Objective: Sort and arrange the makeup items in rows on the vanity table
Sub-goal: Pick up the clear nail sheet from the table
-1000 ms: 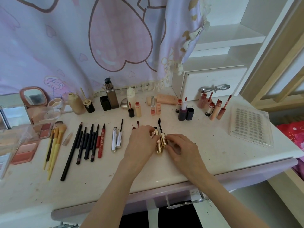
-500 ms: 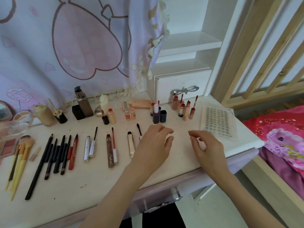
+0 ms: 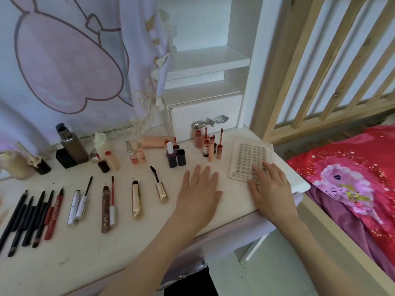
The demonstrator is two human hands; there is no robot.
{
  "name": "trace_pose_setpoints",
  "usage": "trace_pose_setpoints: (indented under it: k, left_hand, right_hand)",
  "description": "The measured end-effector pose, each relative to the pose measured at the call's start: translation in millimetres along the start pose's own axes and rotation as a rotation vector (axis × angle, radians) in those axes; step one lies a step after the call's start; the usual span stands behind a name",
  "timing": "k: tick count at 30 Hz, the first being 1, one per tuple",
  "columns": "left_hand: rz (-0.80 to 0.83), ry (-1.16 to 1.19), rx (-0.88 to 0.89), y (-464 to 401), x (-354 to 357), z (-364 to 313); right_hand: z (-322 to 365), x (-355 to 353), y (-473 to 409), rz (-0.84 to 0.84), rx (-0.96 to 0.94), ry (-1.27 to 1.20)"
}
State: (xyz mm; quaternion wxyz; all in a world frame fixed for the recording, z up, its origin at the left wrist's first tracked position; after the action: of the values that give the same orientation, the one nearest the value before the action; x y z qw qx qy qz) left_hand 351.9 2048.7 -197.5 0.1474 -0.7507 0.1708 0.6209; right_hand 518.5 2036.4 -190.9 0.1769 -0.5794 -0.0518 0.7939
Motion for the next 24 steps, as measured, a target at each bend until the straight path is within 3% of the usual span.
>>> trace_pose_setpoints:
  k: [11, 24]
  left_hand:
    - [0.063, -0.056, -0.241, 36, -5, 52]
    - [0.058, -0.054, -0.306, 50, -13, 75]
  right_hand:
    - [8, 5, 5, -0.034, 0.083, -0.027]
    - [10, 9, 6, -0.036, 0.104, 0.013]
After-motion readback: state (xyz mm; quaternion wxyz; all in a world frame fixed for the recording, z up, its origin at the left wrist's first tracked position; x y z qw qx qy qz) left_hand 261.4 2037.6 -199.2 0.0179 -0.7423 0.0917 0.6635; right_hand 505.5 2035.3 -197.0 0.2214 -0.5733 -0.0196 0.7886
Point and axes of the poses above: each hand's wrist, its own y-axis away from the middle knuckle, its own x-axis out of the palm, z = x × y, the point moved 9 cm from there along -y, towards the middle knuckle, and after that the axes turned 5 degrees about y, right-handed, at the moved point
